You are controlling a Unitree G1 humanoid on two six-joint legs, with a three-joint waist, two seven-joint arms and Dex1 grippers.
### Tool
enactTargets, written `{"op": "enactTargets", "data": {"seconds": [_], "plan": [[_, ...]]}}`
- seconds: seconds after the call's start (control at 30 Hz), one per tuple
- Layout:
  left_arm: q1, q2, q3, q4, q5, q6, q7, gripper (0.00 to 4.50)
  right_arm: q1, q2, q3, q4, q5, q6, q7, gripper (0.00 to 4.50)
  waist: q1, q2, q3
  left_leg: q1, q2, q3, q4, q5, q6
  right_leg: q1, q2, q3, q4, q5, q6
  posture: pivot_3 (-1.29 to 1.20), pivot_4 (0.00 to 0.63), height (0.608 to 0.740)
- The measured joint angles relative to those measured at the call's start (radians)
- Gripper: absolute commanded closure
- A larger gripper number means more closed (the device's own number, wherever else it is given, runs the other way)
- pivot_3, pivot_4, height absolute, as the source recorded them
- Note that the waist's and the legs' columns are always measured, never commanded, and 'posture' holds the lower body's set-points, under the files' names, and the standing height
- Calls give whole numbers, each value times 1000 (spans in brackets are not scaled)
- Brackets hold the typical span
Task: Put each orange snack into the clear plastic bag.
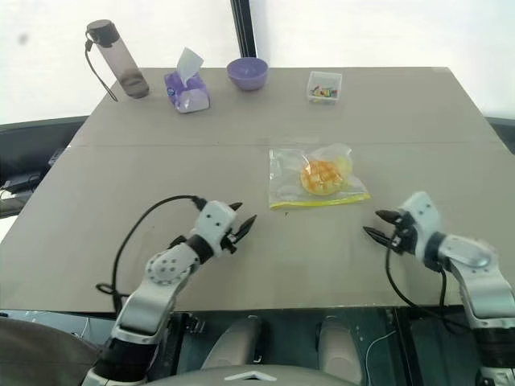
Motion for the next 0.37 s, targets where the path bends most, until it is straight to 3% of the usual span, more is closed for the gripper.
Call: {"op": "enactTargets", "data": {"seconds": [0.13,0.37], "plan": [[184,29,165,-108,-242,98,-98,2114,66,6,-135,72,138,3,77,2109,2,0,0,0,3,1,-2,-1,1,0,0,0,-2,0,0,0,150,740],[329,146,289,-184,-381,127,-196,2114,102,-60,-205,231,176,-98,241,2109,3,0,0,1,4,5,-2,-1,2,1,0,0,-4,-2,-3,0,150,740]]}}
